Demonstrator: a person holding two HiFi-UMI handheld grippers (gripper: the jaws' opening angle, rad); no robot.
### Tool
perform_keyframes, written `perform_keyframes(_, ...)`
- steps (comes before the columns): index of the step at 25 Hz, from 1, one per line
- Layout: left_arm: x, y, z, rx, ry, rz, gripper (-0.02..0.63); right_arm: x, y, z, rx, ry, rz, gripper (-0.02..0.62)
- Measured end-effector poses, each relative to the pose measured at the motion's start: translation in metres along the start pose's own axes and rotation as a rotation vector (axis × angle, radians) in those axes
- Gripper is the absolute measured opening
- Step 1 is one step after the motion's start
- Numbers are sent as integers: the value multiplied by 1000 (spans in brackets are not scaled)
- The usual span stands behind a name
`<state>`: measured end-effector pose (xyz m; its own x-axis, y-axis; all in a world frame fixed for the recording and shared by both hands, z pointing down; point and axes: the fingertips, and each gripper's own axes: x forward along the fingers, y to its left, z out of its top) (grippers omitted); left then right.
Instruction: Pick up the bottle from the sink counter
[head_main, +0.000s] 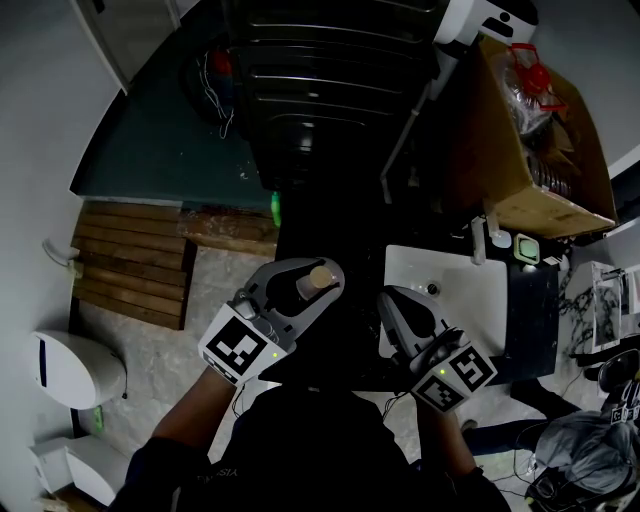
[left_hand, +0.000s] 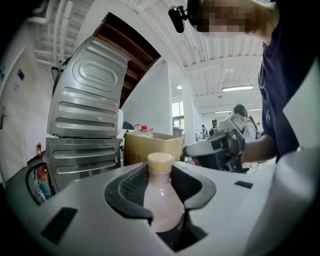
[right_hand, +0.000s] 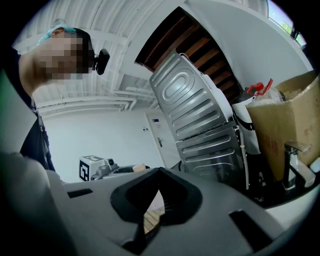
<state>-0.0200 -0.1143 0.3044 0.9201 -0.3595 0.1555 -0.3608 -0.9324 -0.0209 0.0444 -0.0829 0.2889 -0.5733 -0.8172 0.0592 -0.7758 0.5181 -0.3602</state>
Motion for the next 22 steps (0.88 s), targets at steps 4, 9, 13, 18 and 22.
perform_keyframes(4, 2, 0, 0, 6, 2, -3, 141, 0, -1, 0, -1, 1, 3, 20)
perform_keyframes(9, 3, -1, 0, -2, 6, -7, 141, 0, -2, -1, 2, 1, 2, 20)
perform_keyframes(13, 3, 1, 0, 5, 1, -4, 141, 1, -2, -1, 3, 1, 1, 20)
perform_keyframes(18, 5, 0, 0, -9, 10, -11, 141, 1, -4, -1, 0, 0, 4, 20)
perform_keyframes(22, 4, 1, -1, 0, 7, -7, 141, 2, -3, -1, -1, 2, 6, 20)
